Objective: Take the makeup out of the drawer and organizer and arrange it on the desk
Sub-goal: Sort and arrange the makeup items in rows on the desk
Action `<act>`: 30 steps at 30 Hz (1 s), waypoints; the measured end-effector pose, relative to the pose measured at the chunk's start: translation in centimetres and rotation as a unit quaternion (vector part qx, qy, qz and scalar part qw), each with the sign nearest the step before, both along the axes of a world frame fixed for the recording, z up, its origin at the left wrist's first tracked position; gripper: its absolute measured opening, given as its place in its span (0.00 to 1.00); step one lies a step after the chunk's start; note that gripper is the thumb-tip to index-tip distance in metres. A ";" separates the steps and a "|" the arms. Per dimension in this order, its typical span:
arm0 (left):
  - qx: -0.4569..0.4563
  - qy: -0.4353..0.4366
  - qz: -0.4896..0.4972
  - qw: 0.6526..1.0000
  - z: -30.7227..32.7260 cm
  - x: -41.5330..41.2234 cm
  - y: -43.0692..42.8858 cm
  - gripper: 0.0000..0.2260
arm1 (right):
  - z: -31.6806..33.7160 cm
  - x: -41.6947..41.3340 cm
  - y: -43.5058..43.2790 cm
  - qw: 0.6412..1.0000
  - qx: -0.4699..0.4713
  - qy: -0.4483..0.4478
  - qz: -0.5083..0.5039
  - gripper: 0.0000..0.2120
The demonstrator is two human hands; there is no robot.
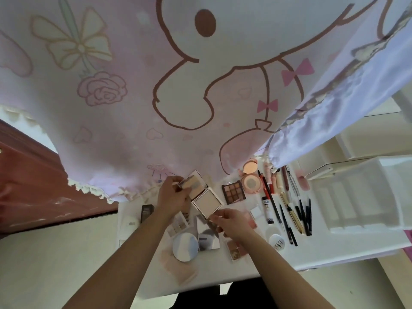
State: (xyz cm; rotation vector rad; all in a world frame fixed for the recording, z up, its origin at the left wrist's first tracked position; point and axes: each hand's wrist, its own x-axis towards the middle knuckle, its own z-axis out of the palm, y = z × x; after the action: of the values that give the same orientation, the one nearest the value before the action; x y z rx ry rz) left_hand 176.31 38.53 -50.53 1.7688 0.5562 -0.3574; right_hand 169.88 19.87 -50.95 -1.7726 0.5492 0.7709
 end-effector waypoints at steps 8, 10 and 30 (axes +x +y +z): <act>0.157 -0.046 -0.164 0.973 -3.2 6.6 -2.3 0.12 | -5.0 0.4 0.7 0.974 -0.176 -0.056 0.129 0.30; 0.172 -0.050 -0.186 0.966 -4.1 7.2 -2.9 0.13 | -5.6 0.1 0.8 0.956 -0.226 -0.072 0.170 0.33; 0.168 -0.040 -0.057 0.983 -4.9 2.6 -0.2 0.14 | -6.1 -0.6 -0.2 0.787 -0.282 -0.228 0.499 0.56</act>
State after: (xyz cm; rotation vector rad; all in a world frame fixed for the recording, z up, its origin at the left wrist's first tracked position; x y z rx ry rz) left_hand 178.96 38.38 -55.42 2.1362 0.4797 -0.2814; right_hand 169.32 19.69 -57.08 -2.7326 -0.6522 0.8492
